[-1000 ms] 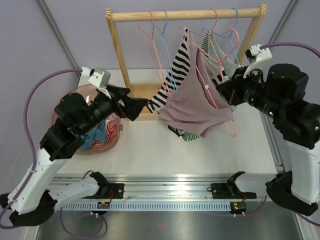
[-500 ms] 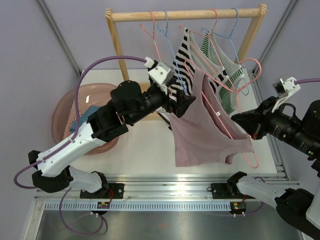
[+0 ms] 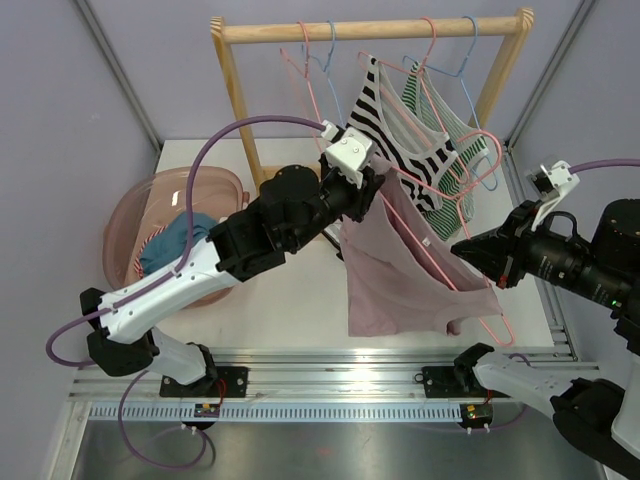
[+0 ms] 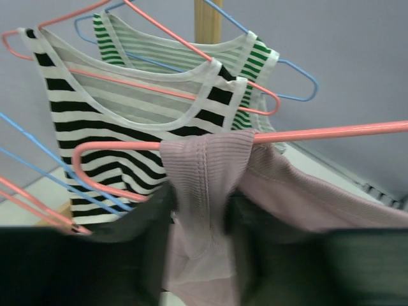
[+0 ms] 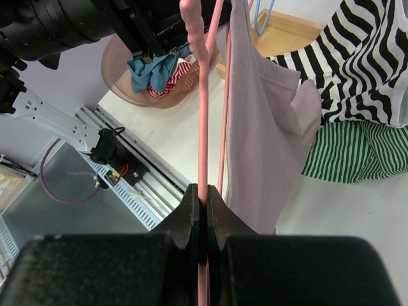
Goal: Remove the tank top from the hanger
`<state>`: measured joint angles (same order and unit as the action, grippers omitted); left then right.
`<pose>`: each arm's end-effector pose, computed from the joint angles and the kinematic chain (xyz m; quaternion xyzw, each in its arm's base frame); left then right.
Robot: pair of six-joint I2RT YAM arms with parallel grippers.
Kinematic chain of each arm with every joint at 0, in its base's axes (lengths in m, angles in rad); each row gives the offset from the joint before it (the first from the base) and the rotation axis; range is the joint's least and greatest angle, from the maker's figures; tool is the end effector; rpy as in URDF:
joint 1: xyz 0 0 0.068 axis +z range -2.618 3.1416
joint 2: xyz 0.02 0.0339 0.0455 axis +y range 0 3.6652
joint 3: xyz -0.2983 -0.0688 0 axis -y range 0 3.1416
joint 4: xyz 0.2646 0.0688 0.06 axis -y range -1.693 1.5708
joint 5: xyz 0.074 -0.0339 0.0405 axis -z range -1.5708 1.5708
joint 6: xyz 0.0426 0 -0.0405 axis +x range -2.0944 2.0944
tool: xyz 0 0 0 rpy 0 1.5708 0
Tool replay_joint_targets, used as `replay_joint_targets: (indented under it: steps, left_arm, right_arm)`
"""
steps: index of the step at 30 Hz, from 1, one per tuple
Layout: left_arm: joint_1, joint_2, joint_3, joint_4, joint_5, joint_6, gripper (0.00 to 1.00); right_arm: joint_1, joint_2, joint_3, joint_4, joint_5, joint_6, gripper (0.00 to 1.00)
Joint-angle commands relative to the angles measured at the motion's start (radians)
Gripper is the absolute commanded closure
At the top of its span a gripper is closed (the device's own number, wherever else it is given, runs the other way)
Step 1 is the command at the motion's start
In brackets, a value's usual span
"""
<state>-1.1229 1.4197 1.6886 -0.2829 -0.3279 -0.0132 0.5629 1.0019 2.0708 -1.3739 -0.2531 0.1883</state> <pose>0.1547 -0.2902 0.5349 0.2727 0.6575 -0.2747 0.6465 0.0315 0.0325 0.5910 -0.2223 0.7720 0.3099 0.5085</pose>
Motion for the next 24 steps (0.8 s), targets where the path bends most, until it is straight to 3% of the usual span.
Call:
replay_joint_targets:
  steps: [1,6,7,13,18,23,24]
  left_arm:
    - [-0.002,-0.001,0.042,0.065,-0.092,0.030,0.76]
    - [-0.002,-0.036,0.008,0.051,-0.201,0.024,0.91]
    - [-0.002,-0.060,0.000,0.051,-0.232,0.018,0.99]
    - [0.034,-0.136,-0.014,-0.034,-0.604,-0.068,1.00]
    - [0.159,-0.186,0.019,-0.215,-0.596,-0.246,1.00]
    - [0.238,-0.245,-0.009,-0.328,-0.475,-0.312,1.00]
    - [0.238,-0.275,-0.024,-0.326,-0.439,-0.300,1.00]
  right_arm:
    - [-0.003,-0.013,-0.009,0.064,-0.025,0.004,1.00]
    - [-0.003,-0.028,-0.064,0.075,0.003,-0.016,1.00]
    - [-0.003,-0.031,-0.101,0.084,-0.005,-0.030,1.00]
    - [-0.003,-0.123,-0.257,0.145,-0.142,-0.116,1.00]
    - [-0.003,-0.213,-0.333,0.234,-0.229,-0.153,1.00]
    - [-0.003,-0.278,-0.403,0.343,-0.271,-0.182,1.00]
    - [-0.003,-0.290,-0.455,0.439,-0.268,-0.173,1.00]
